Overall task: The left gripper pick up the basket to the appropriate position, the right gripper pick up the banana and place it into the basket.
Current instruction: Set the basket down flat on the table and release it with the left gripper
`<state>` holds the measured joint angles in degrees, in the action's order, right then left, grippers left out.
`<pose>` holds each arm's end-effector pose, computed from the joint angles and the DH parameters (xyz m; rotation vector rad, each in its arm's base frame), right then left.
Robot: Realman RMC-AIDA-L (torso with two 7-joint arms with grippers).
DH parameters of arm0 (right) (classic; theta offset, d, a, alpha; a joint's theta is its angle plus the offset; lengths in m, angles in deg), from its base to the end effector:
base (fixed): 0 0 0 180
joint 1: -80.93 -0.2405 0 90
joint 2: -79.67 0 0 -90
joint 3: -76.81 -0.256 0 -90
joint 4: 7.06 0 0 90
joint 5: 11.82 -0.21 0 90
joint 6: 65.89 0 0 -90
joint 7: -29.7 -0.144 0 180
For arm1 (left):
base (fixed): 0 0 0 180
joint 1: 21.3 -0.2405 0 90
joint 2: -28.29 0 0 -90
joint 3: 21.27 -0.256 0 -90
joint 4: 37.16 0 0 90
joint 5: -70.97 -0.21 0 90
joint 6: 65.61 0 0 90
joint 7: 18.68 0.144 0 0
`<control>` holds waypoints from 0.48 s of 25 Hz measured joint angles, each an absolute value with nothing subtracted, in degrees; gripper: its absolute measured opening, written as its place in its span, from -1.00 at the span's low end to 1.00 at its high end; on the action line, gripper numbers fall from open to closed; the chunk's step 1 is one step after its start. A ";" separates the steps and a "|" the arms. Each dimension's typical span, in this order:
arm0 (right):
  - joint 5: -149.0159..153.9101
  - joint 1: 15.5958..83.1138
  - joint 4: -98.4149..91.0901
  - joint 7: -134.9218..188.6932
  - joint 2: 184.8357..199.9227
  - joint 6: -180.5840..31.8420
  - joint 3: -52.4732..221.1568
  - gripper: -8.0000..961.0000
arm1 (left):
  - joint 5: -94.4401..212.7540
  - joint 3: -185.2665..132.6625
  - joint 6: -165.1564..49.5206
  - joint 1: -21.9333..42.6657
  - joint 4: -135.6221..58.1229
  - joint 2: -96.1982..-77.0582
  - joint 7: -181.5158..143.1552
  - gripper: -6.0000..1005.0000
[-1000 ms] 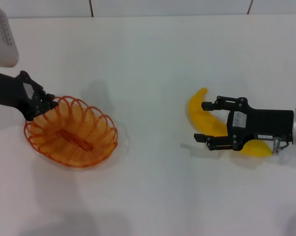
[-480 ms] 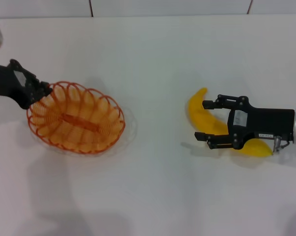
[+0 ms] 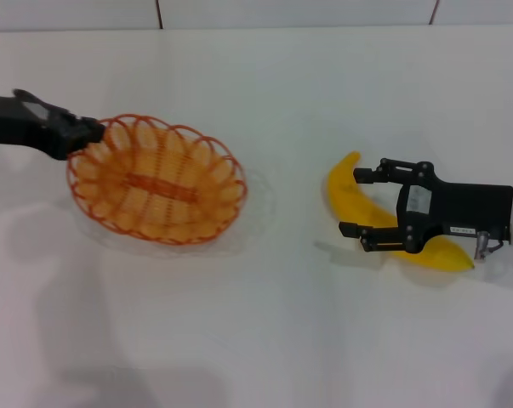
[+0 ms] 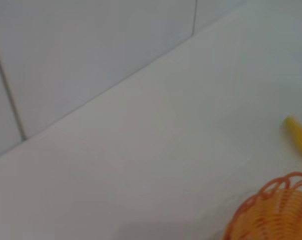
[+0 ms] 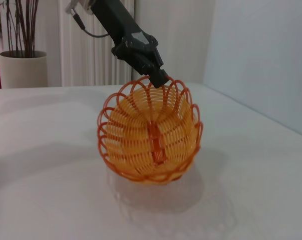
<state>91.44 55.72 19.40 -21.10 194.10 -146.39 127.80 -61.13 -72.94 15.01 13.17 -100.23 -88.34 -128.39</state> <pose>0.3108 0.3069 -0.0128 -2.6884 0.2279 0.5127 -0.2262 0.3916 0.0579 -2.6037 -0.6543 -0.0792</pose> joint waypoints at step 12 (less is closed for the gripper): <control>91.44 55.19 19.40 -21.10 194.16 -146.35 126.45 0.73 | -60.80 -66.56 14.39 19.71 -87.70 -88.26 -133.89 -0.85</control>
<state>91.44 55.19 19.40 -21.10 194.16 -146.35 126.45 -60.80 -66.56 14.39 19.71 -87.70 -88.26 -133.89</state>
